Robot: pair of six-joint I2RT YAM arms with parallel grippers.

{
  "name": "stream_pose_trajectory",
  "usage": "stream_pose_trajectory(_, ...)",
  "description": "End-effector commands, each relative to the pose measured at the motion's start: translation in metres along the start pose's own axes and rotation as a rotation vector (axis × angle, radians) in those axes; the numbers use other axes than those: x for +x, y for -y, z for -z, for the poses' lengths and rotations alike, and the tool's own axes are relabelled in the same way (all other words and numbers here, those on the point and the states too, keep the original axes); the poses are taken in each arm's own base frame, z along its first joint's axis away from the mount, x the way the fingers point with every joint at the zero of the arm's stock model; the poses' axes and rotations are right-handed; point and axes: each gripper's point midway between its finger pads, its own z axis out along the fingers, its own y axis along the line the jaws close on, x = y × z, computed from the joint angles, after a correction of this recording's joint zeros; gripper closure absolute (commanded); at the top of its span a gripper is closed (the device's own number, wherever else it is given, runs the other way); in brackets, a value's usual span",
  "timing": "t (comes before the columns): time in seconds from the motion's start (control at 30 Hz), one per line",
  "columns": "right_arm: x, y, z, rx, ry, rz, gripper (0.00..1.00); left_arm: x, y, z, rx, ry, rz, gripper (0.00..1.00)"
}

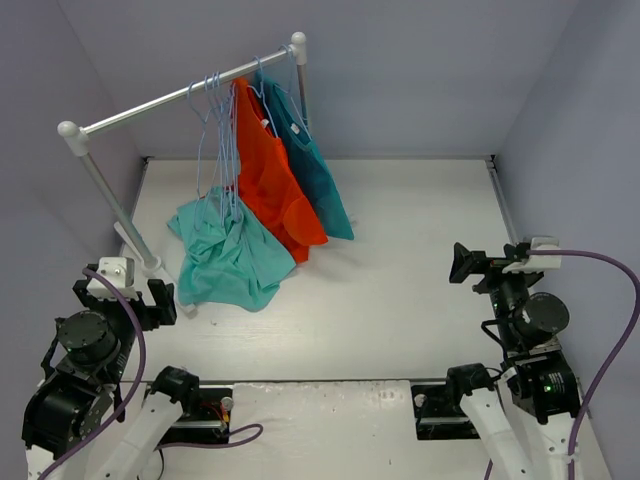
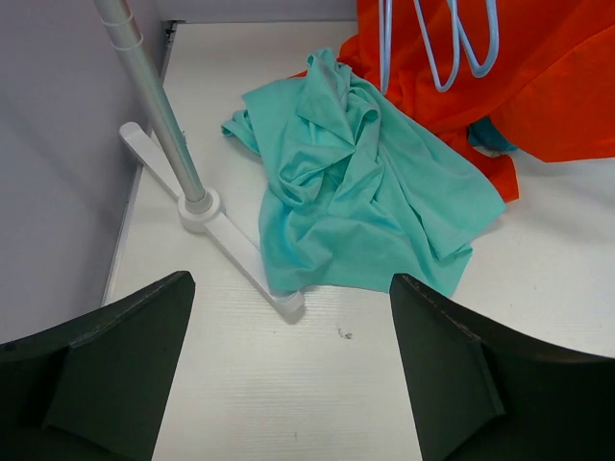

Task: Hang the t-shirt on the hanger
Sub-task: Move the T-shirt to the center of the board.

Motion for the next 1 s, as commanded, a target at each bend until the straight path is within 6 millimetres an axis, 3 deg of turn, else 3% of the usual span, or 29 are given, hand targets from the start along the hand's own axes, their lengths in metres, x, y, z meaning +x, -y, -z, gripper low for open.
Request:
stream_pose_trajectory(0.0, -0.013, -0.006, -0.012, -0.013, 0.03, -0.015, 0.0, -0.01, 0.015, -0.009, 0.063, 0.004, 0.005, 0.22)
stream_pose_trajectory(0.2, -0.01, -0.008, -0.02, -0.006, 0.002, -0.04, 0.0, -0.006, 0.035, -0.028, 0.131, -0.078, -0.021, 0.21)
stream_pose_trajectory(0.37, -0.006, -0.011, -0.03, -0.014, -0.036, -0.029, 0.0, 0.001, 0.057, -0.062, 0.181, -0.196, -0.044, 0.21)
stream_pose_trajectory(0.47, -0.001, -0.011, -0.035, -0.013, -0.058, -0.026, 0.0, 0.004, 0.071, -0.081, 0.208, -0.226, -0.016, 0.15)
stream_pose_trajectory(0.73, 0.002, -0.014, -0.036, -0.025, -0.068, -0.023, 0.0, 0.051, 0.105, -0.149, 0.192, -0.299, 0.201, 0.07)
stream_pose_trajectory(0.97, 0.003, -0.012, -0.031, -0.025, -0.055, -0.019, 0.0, 0.094, 0.109, -0.191, 0.052, -0.349, 0.25, 0.07)
